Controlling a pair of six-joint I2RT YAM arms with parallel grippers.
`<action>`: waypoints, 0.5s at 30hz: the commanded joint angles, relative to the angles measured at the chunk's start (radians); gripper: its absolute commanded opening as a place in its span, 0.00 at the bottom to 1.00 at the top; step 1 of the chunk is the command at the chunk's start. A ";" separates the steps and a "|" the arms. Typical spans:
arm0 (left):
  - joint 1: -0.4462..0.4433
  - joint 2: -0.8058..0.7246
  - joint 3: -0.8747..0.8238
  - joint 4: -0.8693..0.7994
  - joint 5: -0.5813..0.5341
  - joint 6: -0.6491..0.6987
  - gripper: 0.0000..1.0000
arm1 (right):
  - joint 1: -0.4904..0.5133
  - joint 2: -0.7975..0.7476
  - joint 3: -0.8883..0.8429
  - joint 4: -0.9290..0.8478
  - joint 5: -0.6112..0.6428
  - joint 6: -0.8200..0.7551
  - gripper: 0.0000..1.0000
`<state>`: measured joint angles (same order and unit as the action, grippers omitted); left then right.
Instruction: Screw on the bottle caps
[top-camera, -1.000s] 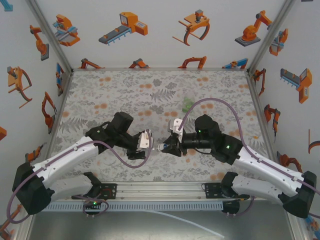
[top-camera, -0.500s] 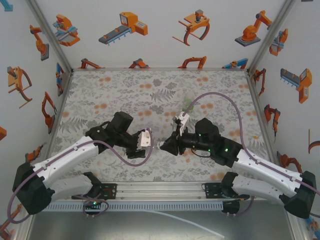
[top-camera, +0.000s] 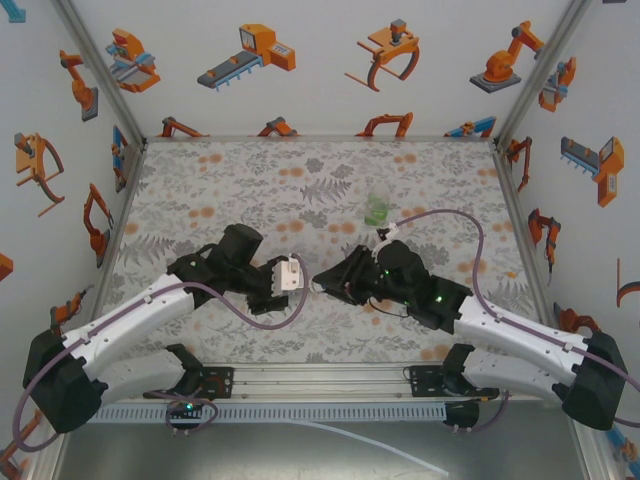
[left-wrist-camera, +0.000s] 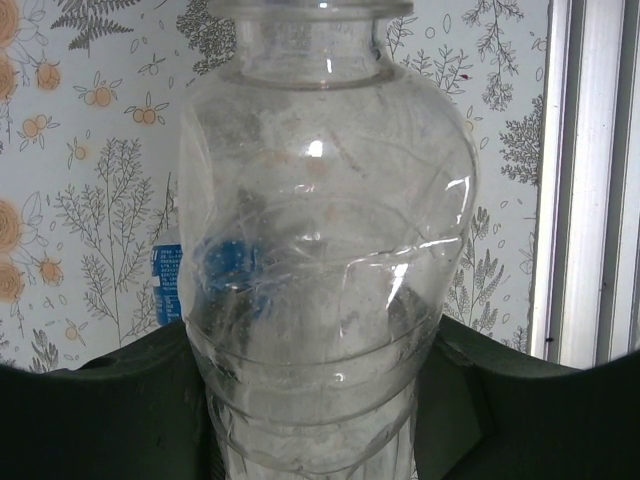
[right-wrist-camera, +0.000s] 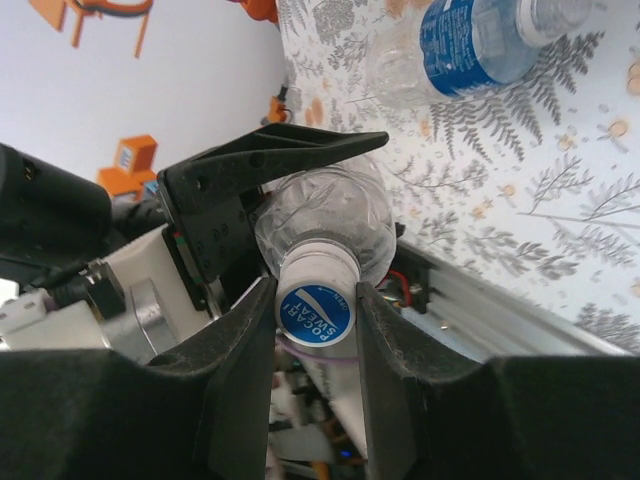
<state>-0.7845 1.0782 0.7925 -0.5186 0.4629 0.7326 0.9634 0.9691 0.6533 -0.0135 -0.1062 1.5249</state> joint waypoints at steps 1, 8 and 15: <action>-0.018 -0.037 0.021 0.158 0.117 -0.022 0.00 | 0.013 0.015 -0.013 0.032 -0.005 0.141 0.12; -0.018 -0.025 0.028 0.141 0.100 -0.011 0.00 | 0.012 0.026 0.127 -0.175 0.028 -0.040 0.36; -0.018 -0.007 0.034 0.133 0.112 -0.004 0.00 | 0.012 0.056 0.205 -0.221 0.032 -0.147 0.49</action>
<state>-0.7982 1.0695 0.7986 -0.4206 0.5179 0.7261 0.9703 1.0191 0.8120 -0.1947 -0.0879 1.4509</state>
